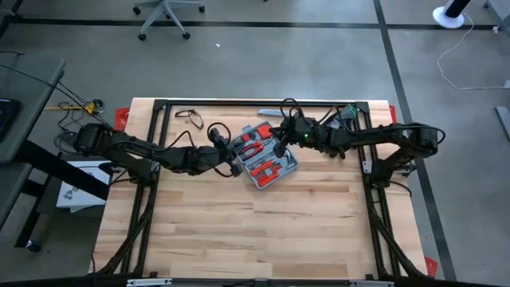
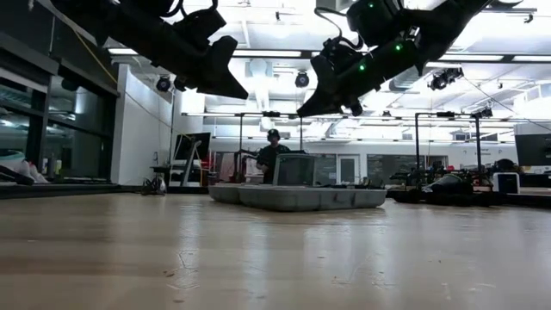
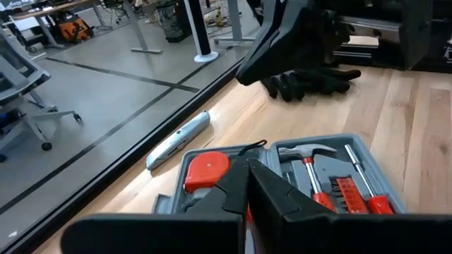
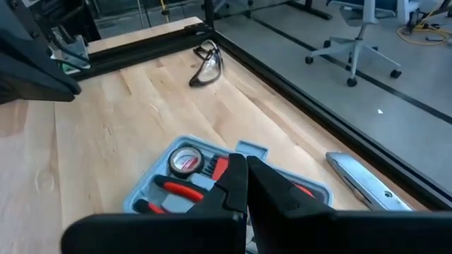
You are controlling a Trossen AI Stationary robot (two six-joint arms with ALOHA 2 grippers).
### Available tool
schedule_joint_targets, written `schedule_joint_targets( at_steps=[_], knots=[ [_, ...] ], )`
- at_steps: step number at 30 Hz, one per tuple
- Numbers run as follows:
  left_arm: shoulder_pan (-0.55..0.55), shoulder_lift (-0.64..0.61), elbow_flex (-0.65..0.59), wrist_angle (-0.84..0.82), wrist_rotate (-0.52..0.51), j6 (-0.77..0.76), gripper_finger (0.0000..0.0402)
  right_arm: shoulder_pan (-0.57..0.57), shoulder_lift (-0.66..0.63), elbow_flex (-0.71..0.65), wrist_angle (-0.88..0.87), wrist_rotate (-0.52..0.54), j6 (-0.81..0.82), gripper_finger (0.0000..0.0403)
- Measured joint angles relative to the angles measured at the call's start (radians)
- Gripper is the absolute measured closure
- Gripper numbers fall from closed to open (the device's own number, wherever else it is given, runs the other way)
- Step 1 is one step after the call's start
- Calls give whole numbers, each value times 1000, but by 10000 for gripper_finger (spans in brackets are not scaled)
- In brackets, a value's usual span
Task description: Prefit tool cases
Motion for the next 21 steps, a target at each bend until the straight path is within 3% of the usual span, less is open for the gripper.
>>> schedule_joint_targets(
  at_steps=[5,11,15,21],
  knots=[
    [0,0,0,0,-1,-11,401,0,0,0,-28,0,0,403],
    [0,100,0,-25,111,-113,401,64,5,-38,-300,30,15,403],
    [29,205,-2,-16,76,-152,401,89,7,-145,-228,60,92,403],
    [85,327,-1,35,128,-186,401,89,7,-249,-137,51,207,403]
  ],
)
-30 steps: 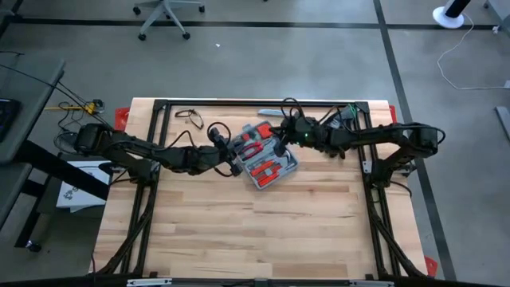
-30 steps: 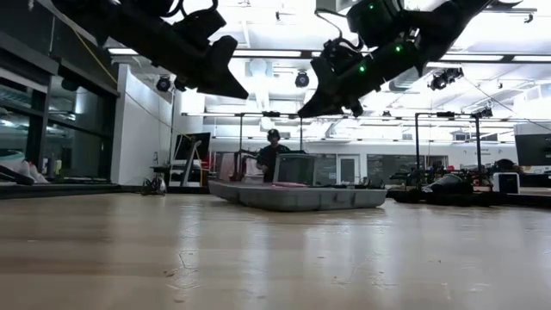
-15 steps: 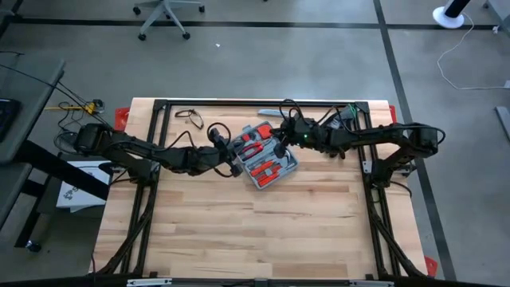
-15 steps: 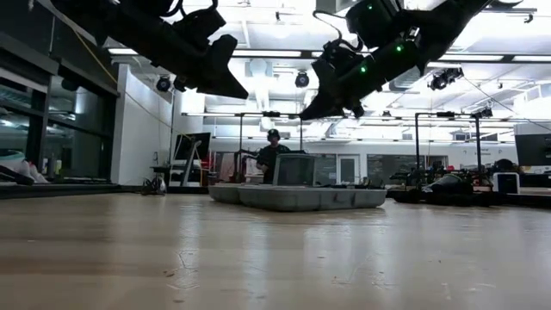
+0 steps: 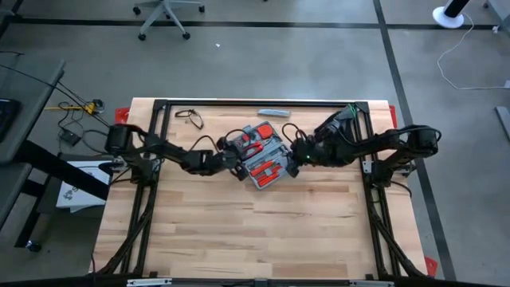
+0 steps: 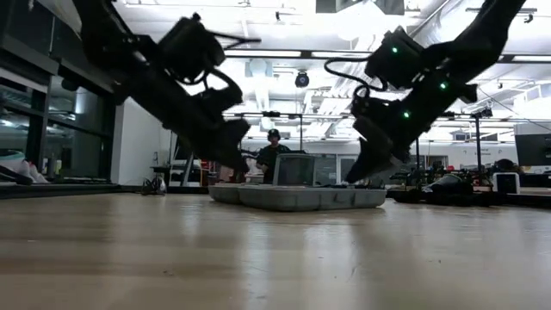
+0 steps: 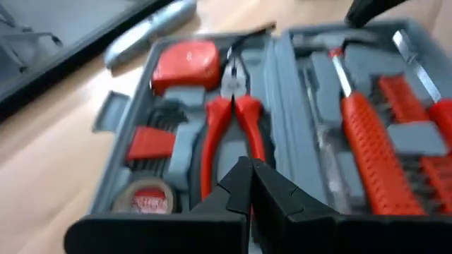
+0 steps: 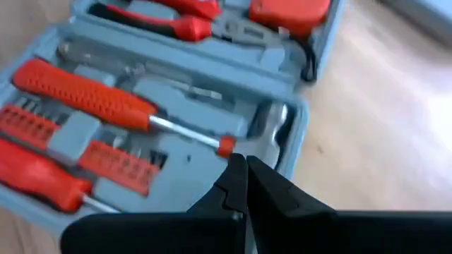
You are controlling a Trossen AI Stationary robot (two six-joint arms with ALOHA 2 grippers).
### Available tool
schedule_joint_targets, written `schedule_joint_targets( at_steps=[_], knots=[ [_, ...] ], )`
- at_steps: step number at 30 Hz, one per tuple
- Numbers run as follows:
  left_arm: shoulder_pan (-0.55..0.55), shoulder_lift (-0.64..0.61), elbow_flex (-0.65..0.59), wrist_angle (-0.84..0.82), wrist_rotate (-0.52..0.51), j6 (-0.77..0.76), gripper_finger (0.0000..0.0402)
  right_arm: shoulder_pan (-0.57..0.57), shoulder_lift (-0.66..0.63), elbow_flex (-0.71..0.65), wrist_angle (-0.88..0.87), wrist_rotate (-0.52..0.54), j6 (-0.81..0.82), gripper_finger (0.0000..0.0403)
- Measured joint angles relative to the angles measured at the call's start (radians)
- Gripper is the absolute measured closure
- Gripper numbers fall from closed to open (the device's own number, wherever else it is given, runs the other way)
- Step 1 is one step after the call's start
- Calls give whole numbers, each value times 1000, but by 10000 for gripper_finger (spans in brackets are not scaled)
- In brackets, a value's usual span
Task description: Prefit tool cases
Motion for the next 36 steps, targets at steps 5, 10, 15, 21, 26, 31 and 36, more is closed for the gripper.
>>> schedule_joint_targets(
  at_steps=[5,10,15,21,26,31,36],
  knots=[
    [18,41,0,-1,7,-6,401,29,-1,-43,7,-34,84,403],
    [32,44,0,1,13,0,401,108,4,-61,32,-34,158,403],
    [34,34,1,0,24,1,401,198,34,-60,62,-34,227,403],
    [12,34,1,-2,37,1,402,304,52,-63,139,-13,285,403],
    [-12,33,1,22,38,1,401,387,54,-66,149,110,326,403],
    [-46,3,1,27,39,4,401,436,41,-66,251,171,320,403],
    [-82,-49,0,75,42,55,401,419,3,-45,268,180,182,403]
  ],
)
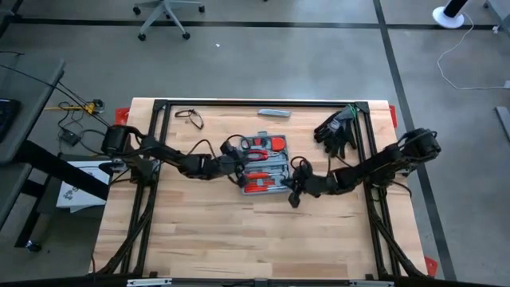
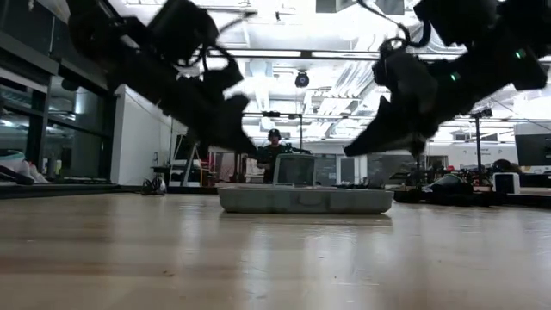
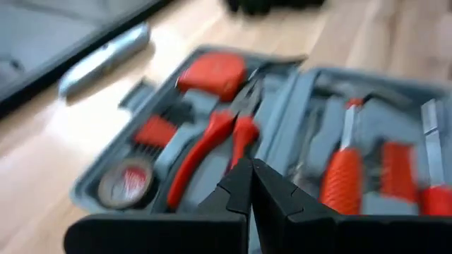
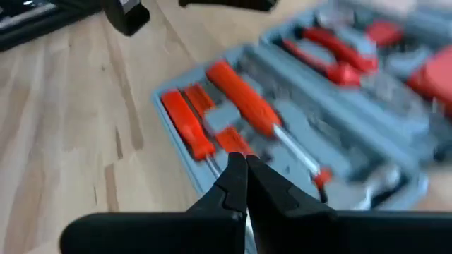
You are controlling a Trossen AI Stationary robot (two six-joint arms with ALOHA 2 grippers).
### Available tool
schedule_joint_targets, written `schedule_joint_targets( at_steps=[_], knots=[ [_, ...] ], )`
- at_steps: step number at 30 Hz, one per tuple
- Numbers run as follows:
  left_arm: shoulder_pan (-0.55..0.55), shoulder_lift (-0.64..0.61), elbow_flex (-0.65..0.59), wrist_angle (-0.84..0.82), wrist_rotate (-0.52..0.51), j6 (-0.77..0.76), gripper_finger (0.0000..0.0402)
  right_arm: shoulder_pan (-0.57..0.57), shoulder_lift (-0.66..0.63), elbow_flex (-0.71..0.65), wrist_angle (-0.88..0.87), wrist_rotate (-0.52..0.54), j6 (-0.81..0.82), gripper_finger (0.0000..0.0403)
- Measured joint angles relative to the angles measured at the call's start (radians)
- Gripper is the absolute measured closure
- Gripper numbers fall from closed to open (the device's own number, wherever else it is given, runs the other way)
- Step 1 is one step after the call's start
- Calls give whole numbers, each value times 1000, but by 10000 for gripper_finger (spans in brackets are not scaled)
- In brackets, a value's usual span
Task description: Prefit tool cases
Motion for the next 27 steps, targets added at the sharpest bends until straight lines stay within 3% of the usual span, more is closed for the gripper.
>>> schedule_joint_targets(
  at_steps=[7,13,20,27],
  knots=[
    [-30,-79,0,28,6,45,401,-39,-120,34,4,22,-212,403],
    [-30,-89,0,26,6,45,401,-69,-355,50,-35,178,-334,403],
    [-38,-89,0,35,7,59,401,-62,-589,50,-151,181,-477,403],
    [-41,-89,0,71,7,49,401,-57,-703,50,-151,178,-474,403]
  ],
)
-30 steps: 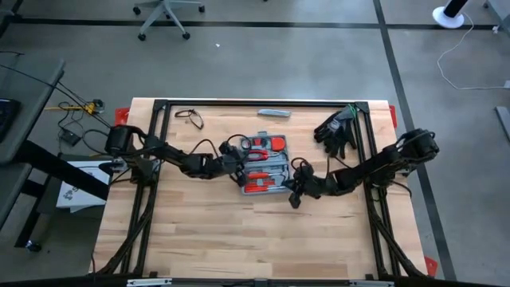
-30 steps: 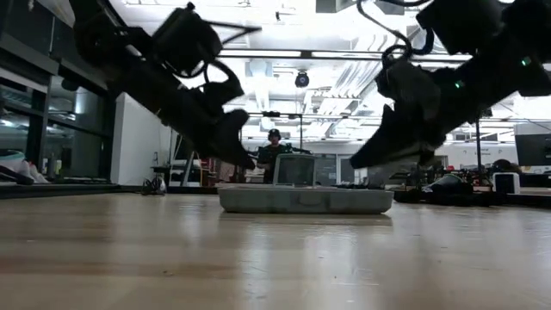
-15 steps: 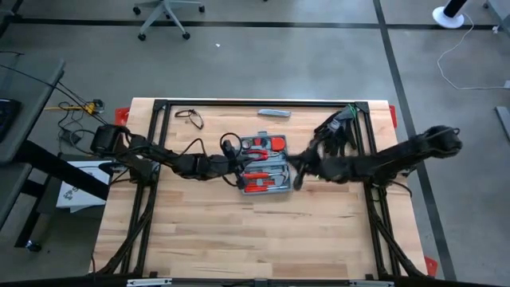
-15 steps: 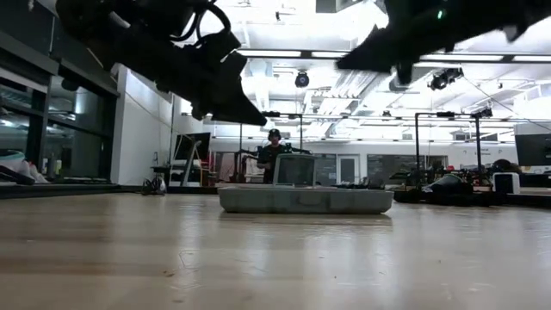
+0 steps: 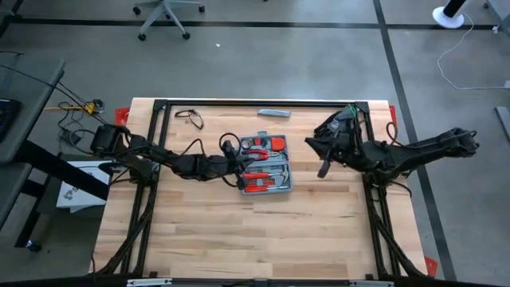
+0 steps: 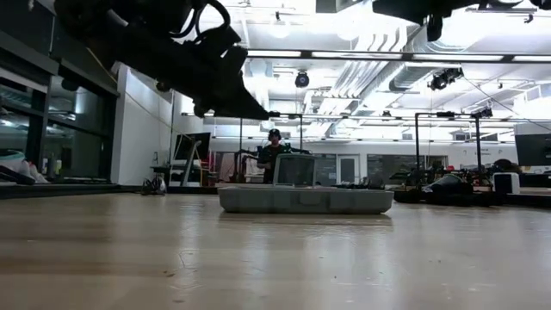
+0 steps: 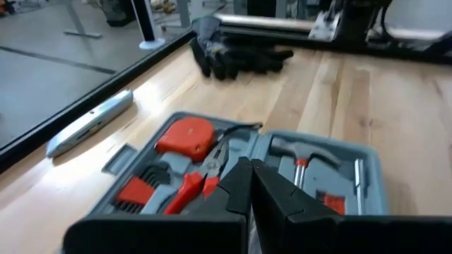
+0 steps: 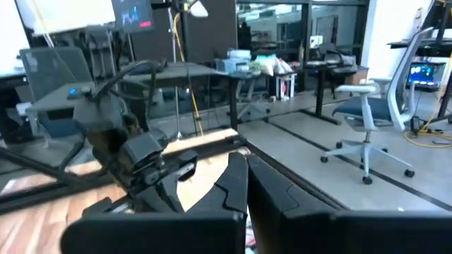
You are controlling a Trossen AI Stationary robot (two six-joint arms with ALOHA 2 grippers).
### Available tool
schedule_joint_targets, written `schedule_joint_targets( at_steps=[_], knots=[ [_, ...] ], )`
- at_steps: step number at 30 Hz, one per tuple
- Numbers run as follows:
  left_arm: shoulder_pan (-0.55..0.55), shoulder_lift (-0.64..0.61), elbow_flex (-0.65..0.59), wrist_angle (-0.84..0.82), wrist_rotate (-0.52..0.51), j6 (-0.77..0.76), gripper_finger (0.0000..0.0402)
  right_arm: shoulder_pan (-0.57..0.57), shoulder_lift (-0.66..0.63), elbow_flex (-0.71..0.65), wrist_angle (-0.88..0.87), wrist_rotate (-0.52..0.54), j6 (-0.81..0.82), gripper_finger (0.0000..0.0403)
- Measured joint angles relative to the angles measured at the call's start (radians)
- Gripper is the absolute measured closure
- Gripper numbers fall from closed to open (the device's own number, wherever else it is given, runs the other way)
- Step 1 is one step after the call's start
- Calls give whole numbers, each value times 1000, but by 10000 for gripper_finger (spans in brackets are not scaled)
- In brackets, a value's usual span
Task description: Prefit tool cases
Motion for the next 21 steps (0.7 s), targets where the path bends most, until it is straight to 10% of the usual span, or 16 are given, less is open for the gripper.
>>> schedule_joint_targets(
  at_steps=[21],
  knots=[
    [-7,0,0,45,7,11,401,0,-20,0,-19,-2,10,403]
  ],
)
